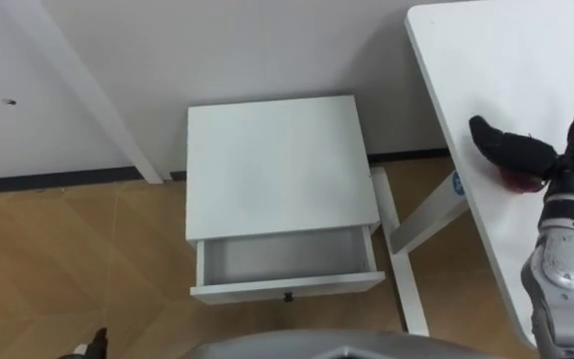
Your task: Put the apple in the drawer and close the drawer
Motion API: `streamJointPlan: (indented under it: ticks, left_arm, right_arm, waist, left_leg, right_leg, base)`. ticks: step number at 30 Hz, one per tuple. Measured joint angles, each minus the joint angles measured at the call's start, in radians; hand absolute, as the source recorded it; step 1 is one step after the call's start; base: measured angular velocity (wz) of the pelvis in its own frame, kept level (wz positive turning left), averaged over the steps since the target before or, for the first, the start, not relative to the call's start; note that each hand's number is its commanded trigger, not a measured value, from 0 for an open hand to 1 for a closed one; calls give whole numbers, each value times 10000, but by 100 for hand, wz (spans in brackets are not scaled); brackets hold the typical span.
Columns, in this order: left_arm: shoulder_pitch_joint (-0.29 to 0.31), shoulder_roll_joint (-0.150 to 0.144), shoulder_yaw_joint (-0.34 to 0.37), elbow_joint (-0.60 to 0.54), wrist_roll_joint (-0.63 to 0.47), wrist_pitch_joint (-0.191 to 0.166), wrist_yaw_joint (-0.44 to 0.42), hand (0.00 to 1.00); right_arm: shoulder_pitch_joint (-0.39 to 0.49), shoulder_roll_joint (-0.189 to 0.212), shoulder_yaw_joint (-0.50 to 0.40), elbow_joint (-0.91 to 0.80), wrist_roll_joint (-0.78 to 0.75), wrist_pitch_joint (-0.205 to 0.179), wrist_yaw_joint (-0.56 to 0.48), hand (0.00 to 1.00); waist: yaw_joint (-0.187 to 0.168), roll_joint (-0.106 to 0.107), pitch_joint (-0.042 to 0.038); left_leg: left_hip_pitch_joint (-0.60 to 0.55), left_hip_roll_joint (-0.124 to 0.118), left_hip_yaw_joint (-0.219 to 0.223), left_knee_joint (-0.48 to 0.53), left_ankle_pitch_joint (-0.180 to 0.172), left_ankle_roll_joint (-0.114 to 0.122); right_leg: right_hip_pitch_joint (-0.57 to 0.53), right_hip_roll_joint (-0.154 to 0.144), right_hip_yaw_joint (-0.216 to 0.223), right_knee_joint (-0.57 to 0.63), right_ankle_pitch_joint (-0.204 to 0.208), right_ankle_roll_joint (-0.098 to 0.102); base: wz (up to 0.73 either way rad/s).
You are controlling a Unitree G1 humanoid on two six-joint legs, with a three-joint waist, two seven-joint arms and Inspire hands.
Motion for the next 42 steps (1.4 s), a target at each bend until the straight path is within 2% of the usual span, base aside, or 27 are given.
streamJointPlan:
  ticks: [8,28,29,40,42]
  left_arm:
    - [-23,-13,0,21,-3,13,-10,0]
    - [-87,-11,14,150,-24,34,-468,0]
    - [-118,-7,17,153,-40,38,-489,0]
    - [-277,-3,29,259,-93,37,-671,0]
    - [-262,0,30,346,-87,41,-671,0]
  right_arm:
    - [-6,196,-18,103,-39,54,270,0]
    - [238,251,-20,742,-357,160,1000,0]
    - [238,250,-20,766,-333,160,1039,100]
    - [361,234,-399,843,-323,144,1084,100]
    - [370,235,-411,845,-323,154,1103,100]
  waist:
    - [-145,10,-5]
    - [-205,24,-18]
    - [-219,19,-20]
    - [-214,-115,-105]
    - [-197,-132,-99]
  left_leg:
    - [4,3,42,-16,0,0]
    - [-16,10,78,-20,0,0]
    - [-16,9,78,-22,0,0]
    - [17,8,87,-23,0,0]
    - [65,11,130,-23,0,0]
  right_leg:
    - [-22,5,44,-3,0,0]
    - [-56,8,51,-6,0,0]
    - [-56,7,55,-5,0,0]
    - [-45,11,115,-10,1,-2]
    - [-22,15,197,-11,2,-2]
  base:
    - [0]
    - [0]
    - [0]
    - [0]
    - [-5]
